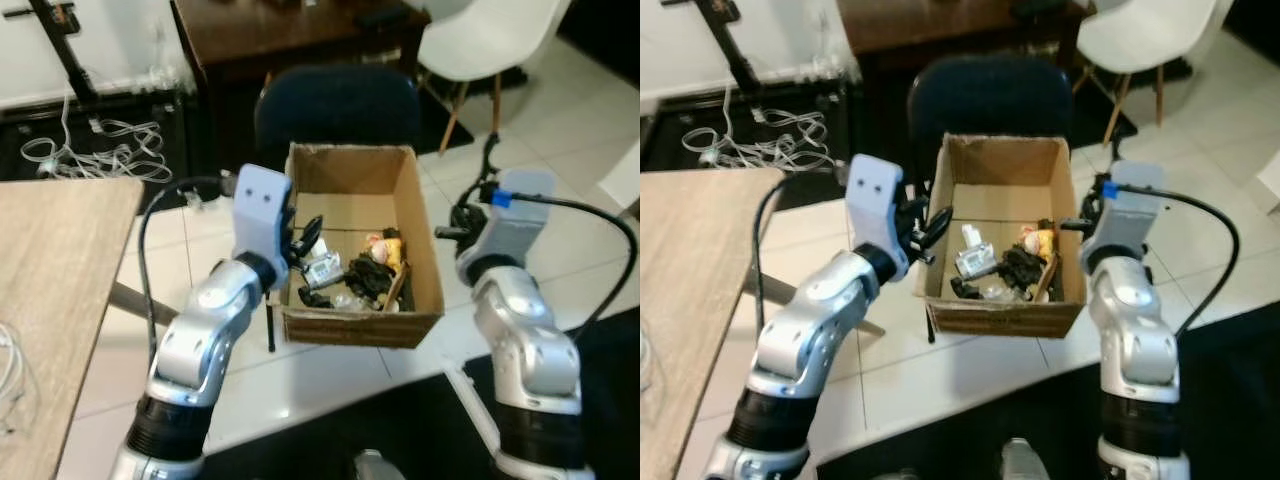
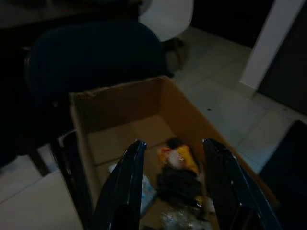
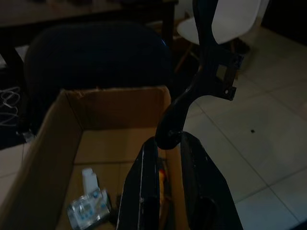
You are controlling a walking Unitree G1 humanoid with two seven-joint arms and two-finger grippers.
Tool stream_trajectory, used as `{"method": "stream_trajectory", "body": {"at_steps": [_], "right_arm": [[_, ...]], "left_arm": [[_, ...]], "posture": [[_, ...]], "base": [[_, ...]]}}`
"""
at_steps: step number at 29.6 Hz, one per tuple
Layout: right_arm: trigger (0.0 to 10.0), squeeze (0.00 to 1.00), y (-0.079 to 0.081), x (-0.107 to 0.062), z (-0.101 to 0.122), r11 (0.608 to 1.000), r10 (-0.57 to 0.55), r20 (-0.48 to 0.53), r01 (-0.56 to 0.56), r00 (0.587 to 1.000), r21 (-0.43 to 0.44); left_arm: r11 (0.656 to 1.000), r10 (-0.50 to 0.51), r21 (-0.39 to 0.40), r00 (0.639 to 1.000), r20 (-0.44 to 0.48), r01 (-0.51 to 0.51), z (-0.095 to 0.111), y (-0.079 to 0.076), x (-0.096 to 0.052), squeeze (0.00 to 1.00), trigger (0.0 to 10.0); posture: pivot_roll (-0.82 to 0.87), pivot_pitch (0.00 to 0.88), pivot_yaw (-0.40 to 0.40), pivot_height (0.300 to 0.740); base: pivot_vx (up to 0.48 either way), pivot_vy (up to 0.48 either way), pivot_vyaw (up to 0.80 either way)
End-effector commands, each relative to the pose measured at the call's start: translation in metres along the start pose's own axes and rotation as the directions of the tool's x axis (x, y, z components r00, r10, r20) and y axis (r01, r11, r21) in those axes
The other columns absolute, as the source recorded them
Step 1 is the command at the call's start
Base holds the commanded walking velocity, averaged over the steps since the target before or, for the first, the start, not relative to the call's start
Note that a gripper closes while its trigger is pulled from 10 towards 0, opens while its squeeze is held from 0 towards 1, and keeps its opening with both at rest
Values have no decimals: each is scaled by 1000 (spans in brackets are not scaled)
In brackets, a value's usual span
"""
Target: Picking trash to rubbish bin
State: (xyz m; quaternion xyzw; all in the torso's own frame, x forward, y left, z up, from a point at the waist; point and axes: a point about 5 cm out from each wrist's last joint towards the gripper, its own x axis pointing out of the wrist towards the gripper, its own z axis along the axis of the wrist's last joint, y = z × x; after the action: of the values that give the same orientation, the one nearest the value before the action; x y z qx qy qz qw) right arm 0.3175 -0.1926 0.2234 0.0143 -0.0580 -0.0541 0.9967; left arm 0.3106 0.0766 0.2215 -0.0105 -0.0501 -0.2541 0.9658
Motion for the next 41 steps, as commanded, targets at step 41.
{"method": "stream_trajectory", "body": {"at_steps": [41], "right_arm": [[10000,0,-17,52,-37,983,165,-166,-177,972,-56]], "left_arm": [[980,43,196,989,-143,-15,-14,32,39,0,10000]], "posture": [[27,339,107,740]], "base": [[0,0,0]]}}
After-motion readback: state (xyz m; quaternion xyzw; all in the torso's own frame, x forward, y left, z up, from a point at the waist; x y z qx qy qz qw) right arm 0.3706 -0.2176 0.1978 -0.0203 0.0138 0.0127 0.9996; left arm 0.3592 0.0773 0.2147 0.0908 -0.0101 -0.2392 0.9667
